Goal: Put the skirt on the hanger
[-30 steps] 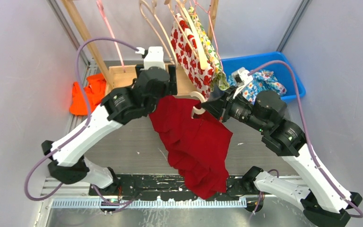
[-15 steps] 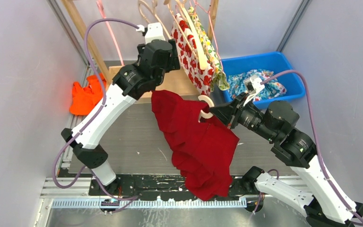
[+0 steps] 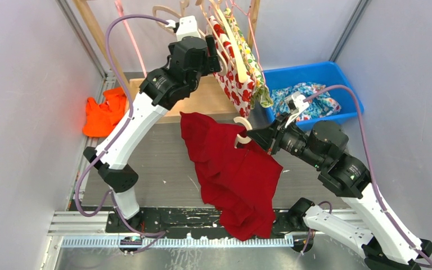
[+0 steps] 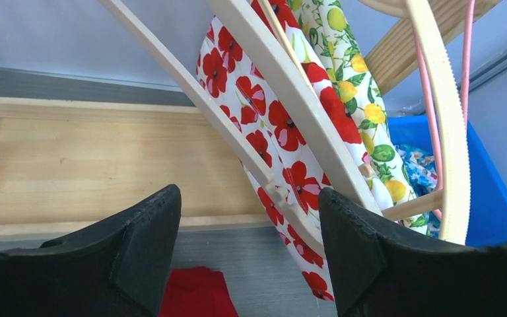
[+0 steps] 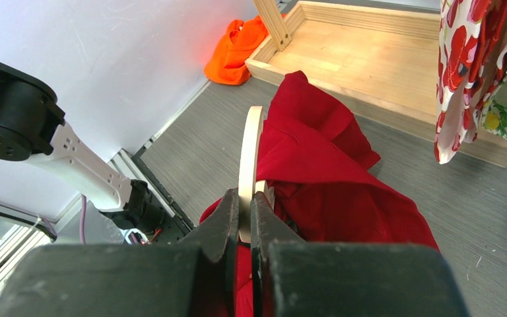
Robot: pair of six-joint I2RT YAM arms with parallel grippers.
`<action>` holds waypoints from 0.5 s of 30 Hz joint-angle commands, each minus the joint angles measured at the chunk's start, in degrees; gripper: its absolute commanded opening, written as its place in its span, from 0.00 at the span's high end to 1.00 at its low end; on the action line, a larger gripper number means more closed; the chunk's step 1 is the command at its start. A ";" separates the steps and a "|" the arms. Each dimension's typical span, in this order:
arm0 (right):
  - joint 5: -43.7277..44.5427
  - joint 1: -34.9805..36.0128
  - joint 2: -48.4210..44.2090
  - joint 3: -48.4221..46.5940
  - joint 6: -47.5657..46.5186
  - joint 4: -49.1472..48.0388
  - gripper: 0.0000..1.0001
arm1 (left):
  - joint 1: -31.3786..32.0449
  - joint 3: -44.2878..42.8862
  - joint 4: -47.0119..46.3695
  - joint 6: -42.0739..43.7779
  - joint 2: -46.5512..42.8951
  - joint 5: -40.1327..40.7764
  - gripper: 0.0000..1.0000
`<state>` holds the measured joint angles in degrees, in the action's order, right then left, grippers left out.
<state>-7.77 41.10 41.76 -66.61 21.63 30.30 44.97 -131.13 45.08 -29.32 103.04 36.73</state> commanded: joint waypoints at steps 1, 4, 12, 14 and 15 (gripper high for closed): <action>-0.90 -0.21 -0.95 -1.24 1.67 -9.23 0.99 | -0.35 -2.59 -4.60 1.05 -0.06 -0.47 0.20; -0.77 -0.23 -1.08 -1.13 1.49 -9.10 0.99 | -0.36 -4.88 -4.35 1.06 0.49 -0.77 0.19; -0.55 -0.23 -1.42 -1.07 0.97 -9.02 0.99 | -0.33 -1.52 -4.54 -0.87 -2.97 -0.41 0.17; -0.56 -0.19 -1.33 -1.10 0.96 -9.00 0.99 | -0.33 0.04 -5.26 -1.10 -4.18 0.33 0.17; -0.72 -0.19 -1.25 -1.14 0.96 -9.10 0.99 | -0.40 0.40 -5.59 -1.10 -4.52 0.58 0.17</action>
<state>-7.94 41.10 41.69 -66.52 21.61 29.98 44.93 -132.09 43.13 -29.74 102.94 36.16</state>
